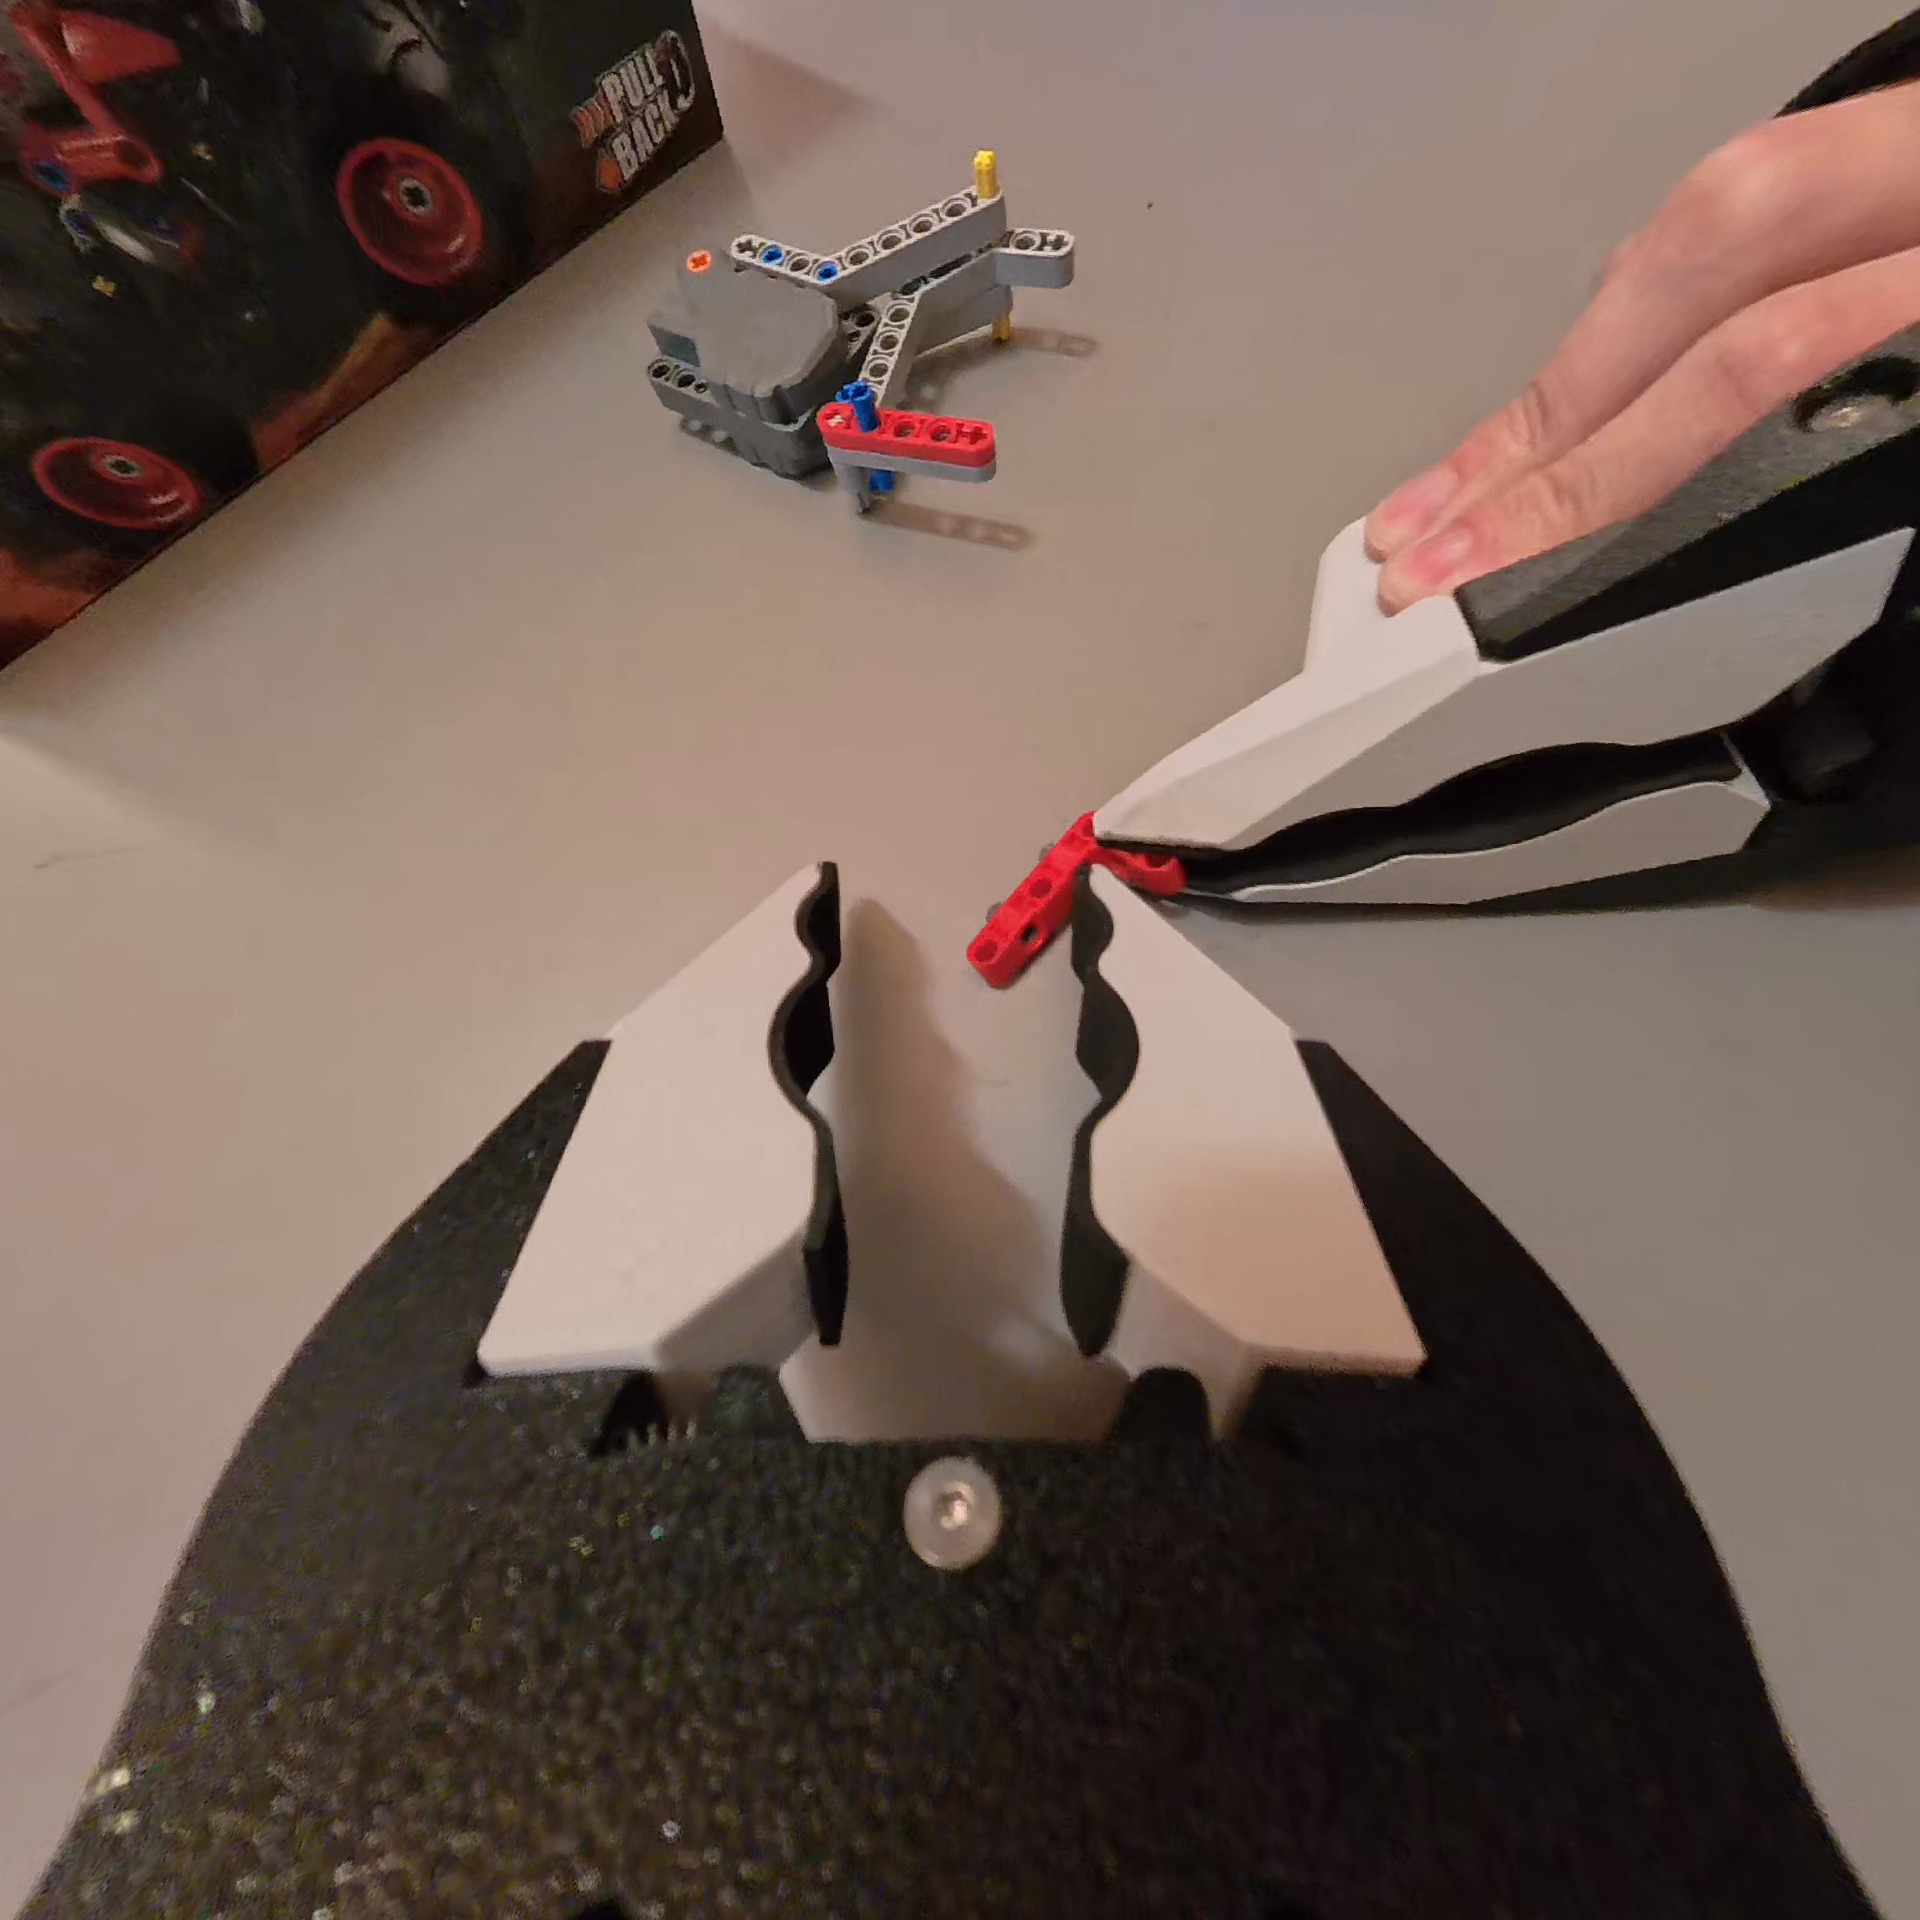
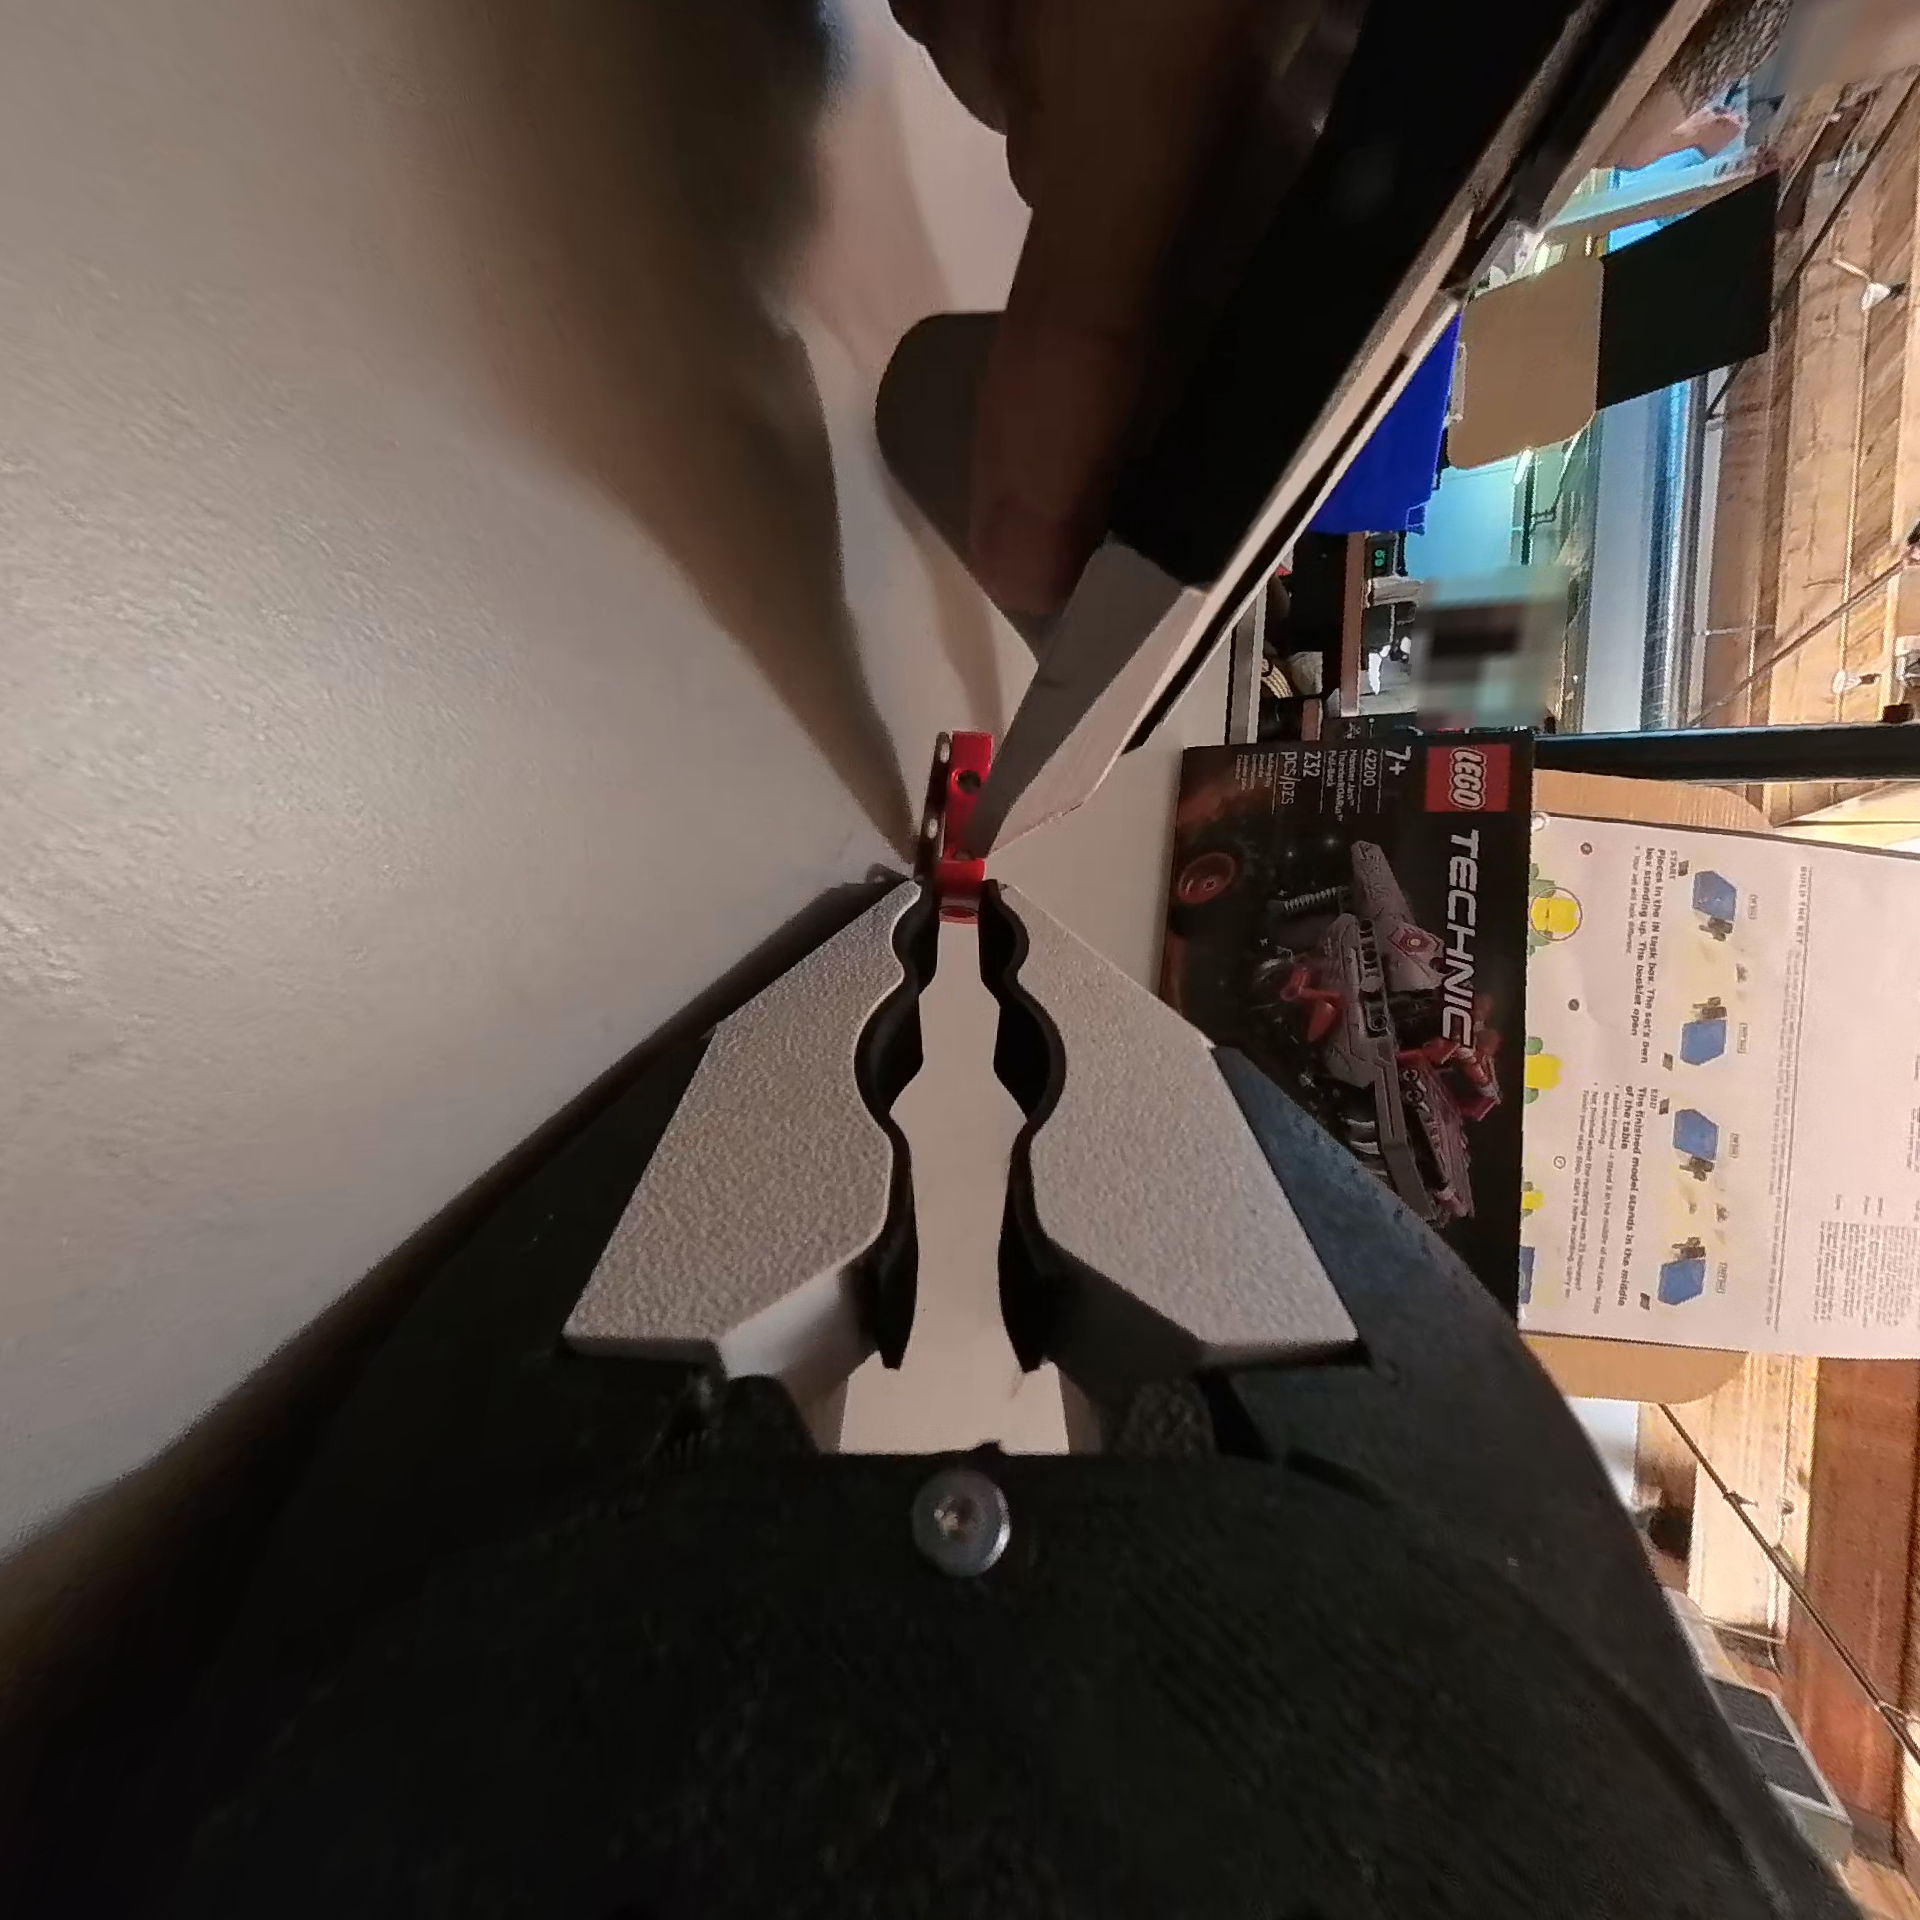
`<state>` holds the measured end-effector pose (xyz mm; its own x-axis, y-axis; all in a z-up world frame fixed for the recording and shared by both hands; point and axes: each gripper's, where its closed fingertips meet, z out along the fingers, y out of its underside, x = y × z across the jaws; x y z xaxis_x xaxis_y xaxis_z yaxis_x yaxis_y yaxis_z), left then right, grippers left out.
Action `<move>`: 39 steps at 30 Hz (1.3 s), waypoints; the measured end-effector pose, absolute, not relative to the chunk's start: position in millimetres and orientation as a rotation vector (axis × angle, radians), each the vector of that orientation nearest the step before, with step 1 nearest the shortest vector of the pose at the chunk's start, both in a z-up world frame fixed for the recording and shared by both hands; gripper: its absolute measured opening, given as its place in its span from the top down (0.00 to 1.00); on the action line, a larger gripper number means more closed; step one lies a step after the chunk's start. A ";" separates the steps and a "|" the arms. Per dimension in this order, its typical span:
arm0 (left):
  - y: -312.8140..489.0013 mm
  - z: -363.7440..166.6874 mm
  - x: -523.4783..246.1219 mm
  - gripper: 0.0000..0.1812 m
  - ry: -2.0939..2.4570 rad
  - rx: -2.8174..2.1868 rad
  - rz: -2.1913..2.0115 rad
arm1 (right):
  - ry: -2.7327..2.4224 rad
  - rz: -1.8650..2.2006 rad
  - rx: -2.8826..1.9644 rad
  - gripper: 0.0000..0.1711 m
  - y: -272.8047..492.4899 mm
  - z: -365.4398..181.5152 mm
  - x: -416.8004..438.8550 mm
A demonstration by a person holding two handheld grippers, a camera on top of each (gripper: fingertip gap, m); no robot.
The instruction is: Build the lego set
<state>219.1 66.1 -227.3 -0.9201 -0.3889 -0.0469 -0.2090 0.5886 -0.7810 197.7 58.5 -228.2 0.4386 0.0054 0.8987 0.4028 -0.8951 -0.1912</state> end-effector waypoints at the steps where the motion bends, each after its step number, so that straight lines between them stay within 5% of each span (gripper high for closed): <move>1: 66.0 -228.0 219.4 0.77 2.606 -0.497 -1.231 | -0.350 -1.445 -2.317 0.96 59.1 -228.2 197.4; 13: 60.3 -229.1 220.3 0.82 2.563 -0.449 -1.173 | -0.313 -1.468 -2.332 0.96 56.4 -228.3 201.9; 16: 63.2 -225.6 222.7 0.70 2.559 -0.512 -1.213 | -0.371 -1.643 -2.312 0.96 51.0 -220.9 208.0; 27: 43.7 -172.3 187.4 0.72 2.659 -1.032 -2.226 | -0.391 -2.157 -1.944 0.97 41.8 -152.7 207.8; 39: 43.6 -151.2 172.6 0.83 2.662 -0.989 -2.590 | -0.505 -2.186 -1.865 0.96 54.6 -147.7 198.2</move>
<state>172.6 43.6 -151.2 -0.6465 0.1209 0.7532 -0.7496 0.0826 -0.6567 198.2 54.6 -147.7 -0.1682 0.0520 0.9844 0.3853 -0.9157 0.1142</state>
